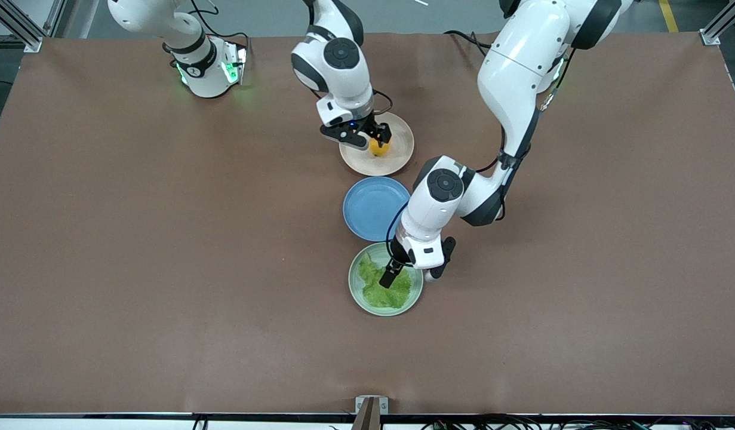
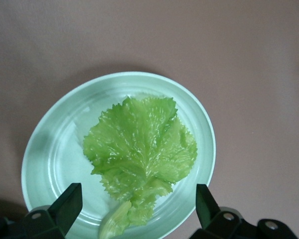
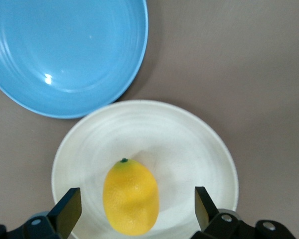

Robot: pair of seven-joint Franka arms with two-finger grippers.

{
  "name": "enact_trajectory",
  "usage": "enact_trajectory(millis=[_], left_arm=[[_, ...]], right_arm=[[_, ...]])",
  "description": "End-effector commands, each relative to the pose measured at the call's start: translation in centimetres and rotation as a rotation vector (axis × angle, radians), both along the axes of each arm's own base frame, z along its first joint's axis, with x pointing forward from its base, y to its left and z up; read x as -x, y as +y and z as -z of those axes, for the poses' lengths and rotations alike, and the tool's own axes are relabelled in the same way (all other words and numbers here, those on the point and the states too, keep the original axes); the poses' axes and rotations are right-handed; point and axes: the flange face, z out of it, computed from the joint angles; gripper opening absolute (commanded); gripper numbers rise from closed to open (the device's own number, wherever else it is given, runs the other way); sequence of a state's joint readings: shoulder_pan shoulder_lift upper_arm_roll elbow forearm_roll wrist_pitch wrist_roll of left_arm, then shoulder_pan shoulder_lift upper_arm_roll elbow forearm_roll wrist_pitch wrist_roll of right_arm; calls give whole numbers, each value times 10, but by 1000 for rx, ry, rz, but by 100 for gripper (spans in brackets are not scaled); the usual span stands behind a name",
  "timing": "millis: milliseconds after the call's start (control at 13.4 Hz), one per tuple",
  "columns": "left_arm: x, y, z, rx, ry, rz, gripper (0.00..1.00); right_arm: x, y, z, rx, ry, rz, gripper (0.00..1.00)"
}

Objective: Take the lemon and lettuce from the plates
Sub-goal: 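Grasp the lettuce with the left gripper while the right gripper grasps the lemon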

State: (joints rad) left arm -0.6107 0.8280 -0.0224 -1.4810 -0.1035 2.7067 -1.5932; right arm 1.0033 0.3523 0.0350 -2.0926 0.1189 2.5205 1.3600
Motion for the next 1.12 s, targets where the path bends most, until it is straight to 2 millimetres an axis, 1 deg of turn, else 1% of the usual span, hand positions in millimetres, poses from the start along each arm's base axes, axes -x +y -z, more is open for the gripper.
enact_trajectory(millis=[0,75,149,299,373,448,522,597,746,821,896,970,1045], left_arm=[[-5,-9,11,0,-14,-19,100],[-5,-9,12,0,-14,-21,100],[-5,-9,14,-2,-12,-21,95],[-4,-9,17,-2,-10,-22,73],[-6,-10,14,2,-16,-22,66],[-7,-10,17,5,-22,-21,64],[-7,-11,19,4,-22,-20,64],[-6,-11,21,2,-19,-19,64],[-1,-17,21,2,-21,-9,64],[-1,-16,27,-4,-13,-8,61],[-1,-16,28,-7,-15,-7,60],[-2,-14,29,-11,-15,-8,60],[-1,-14,30,-12,-14,-5,55]], right_arm=[[13,12,21,13,-28,6,100],[19,15,29,19,-31,-9,100],[25,18,33,19,-31,-17,100],[31,22,39,15,-33,-1,100],[34,25,39,8,-38,-5,100],[34,25,42,8,-39,-6,100],[35,26,42,8,-42,-11,96],[35,26,42,11,-50,-23,87],[36,26,43,15,-54,-30,61],[36,26,43,15,-54,-30,44],[36,25,44,16,-54,-30,33],[36,25,44,16,-54,-30,17],[33,24,43,15,-55,-25,2]])
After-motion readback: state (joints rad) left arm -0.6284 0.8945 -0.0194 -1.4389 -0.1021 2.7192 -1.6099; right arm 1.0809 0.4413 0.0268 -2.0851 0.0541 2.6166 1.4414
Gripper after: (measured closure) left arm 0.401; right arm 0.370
